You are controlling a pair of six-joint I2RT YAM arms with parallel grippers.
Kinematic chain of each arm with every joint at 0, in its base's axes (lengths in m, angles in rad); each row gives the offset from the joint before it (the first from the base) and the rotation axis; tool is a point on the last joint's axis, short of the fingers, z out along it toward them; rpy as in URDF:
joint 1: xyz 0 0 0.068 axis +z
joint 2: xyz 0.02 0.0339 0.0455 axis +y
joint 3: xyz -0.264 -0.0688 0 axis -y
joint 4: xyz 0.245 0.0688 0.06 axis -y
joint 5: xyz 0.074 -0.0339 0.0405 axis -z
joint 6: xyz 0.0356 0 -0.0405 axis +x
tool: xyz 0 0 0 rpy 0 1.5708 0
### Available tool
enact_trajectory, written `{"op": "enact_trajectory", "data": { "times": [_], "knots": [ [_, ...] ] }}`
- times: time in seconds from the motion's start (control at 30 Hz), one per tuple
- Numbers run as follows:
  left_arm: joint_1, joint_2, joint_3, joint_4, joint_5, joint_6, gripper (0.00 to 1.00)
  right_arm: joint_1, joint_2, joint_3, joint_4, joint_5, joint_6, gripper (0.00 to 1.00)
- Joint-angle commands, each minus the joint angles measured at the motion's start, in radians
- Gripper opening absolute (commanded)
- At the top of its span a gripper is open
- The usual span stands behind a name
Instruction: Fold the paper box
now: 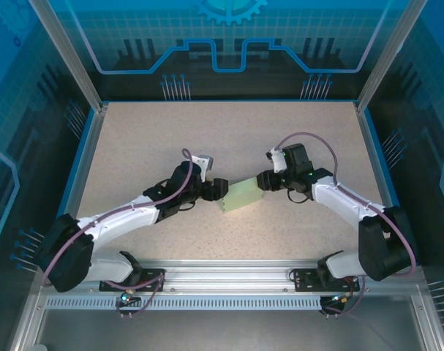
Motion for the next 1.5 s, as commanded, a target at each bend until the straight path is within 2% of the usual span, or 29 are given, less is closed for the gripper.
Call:
{"op": "enact_trajectory", "data": {
  "times": [0.0, 0.23, 0.43, 0.63, 0.73, 1.13, 1.33, 1.47],
  "knots": [
    [-0.008, -0.031, -0.058, -0.003, 0.042, -0.074, 0.72, 0.007, 0.027, -0.037, -0.08, 0.03, 0.003, 0.43],
    [-0.008, 0.012, -0.101, 0.098, 0.133, -0.162, 0.61, 0.014, 0.038, -0.023, -0.081, 0.034, -0.002, 0.43],
    [-0.007, 0.081, -0.1, 0.163, 0.164, -0.183, 0.53, 0.018, 0.033, -0.029, -0.083, 0.04, -0.002, 0.43],
    [-0.007, 0.118, -0.11, 0.2, 0.182, -0.209, 0.4, 0.019, 0.021, -0.034, -0.087, 0.053, -0.005, 0.43],
    [-0.008, 0.13, -0.109, 0.214, 0.189, -0.211, 0.37, 0.019, 0.012, -0.033, -0.075, 0.047, -0.005, 0.42],
    [0.047, 0.223, 0.009, 0.242, 0.148, -0.127, 0.39, -0.001, -0.047, -0.044, 0.012, 0.013, 0.048, 0.44],
    [0.047, 0.225, 0.073, 0.187, 0.143, -0.071, 0.45, -0.017, -0.086, -0.056, -0.007, 0.012, 0.049, 0.45],
    [0.047, 0.194, 0.078, 0.151, 0.126, -0.048, 0.55, -0.023, -0.102, -0.056, -0.021, 0.01, 0.049, 0.48]
  ]
}}
